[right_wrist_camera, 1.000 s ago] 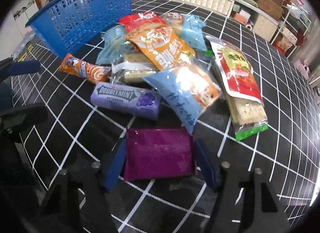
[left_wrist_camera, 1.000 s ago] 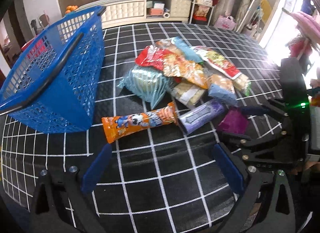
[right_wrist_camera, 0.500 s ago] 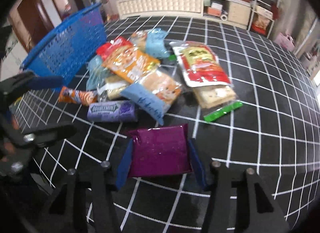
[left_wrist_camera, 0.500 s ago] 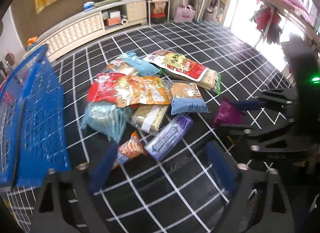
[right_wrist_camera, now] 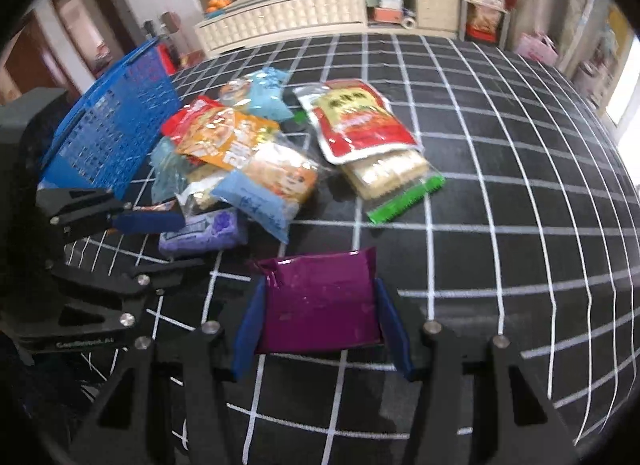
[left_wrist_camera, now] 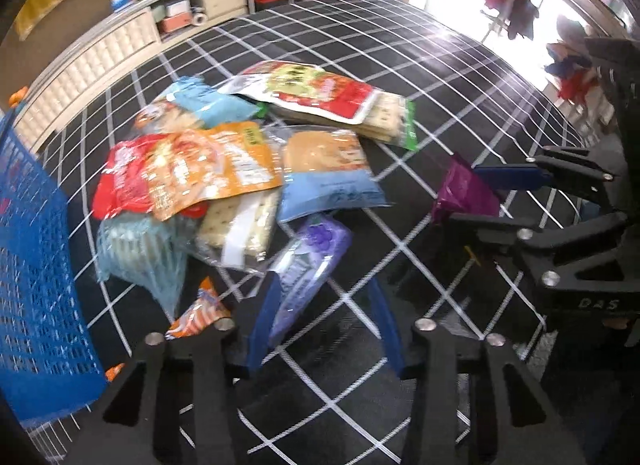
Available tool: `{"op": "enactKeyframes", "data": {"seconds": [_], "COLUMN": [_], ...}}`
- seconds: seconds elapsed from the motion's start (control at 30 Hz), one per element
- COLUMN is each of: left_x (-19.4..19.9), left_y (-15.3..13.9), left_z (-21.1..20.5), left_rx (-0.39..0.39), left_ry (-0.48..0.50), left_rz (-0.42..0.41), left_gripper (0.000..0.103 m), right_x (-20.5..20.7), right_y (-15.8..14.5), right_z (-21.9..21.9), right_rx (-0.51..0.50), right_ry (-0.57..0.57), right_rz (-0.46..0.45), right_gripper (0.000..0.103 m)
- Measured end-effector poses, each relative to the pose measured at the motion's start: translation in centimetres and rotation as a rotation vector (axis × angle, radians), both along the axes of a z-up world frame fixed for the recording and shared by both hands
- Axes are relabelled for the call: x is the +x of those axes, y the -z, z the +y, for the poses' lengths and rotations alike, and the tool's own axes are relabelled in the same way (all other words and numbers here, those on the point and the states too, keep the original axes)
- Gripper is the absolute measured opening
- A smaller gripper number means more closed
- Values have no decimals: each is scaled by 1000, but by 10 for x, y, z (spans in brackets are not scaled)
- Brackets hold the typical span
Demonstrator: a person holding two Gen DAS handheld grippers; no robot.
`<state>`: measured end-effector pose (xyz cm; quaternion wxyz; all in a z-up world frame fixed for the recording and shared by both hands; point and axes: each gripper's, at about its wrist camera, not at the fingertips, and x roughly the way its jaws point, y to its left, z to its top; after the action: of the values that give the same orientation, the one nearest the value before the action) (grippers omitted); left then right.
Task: Organize snacks
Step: 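Grasp the purple gum pack with the left tool while the right tool grasps the purple foil packet, then carry the gum pack with the left tool into the blue basket and release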
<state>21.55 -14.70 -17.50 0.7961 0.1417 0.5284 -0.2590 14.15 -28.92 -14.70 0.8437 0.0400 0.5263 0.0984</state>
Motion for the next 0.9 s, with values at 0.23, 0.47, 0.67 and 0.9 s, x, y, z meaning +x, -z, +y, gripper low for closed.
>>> {"op": "enactKeyframes", "data": {"seconds": [0.23, 0.47, 0.67, 0.9], "left_x": [10, 16, -6, -24], "left_y": [7, 19, 11, -32], "left_z": [-14, -20, -22, 2], "left_rx": [157, 191, 183, 87], "left_ry": [85, 111, 100, -10], "left_rz": [-44, 7, -11, -69], "left_gripper": [37, 34, 31, 31], "right_x": [-9, -10, -10, -16], "right_y": [-6, -2, -1, -27], "right_z": [-9, -9, -11, -9], "right_rx": [21, 46, 59, 70], "right_ry": [69, 96, 137, 144], "right_rz": [-16, -13, -4, -57], "right_gripper": [59, 59, 59, 59]}}
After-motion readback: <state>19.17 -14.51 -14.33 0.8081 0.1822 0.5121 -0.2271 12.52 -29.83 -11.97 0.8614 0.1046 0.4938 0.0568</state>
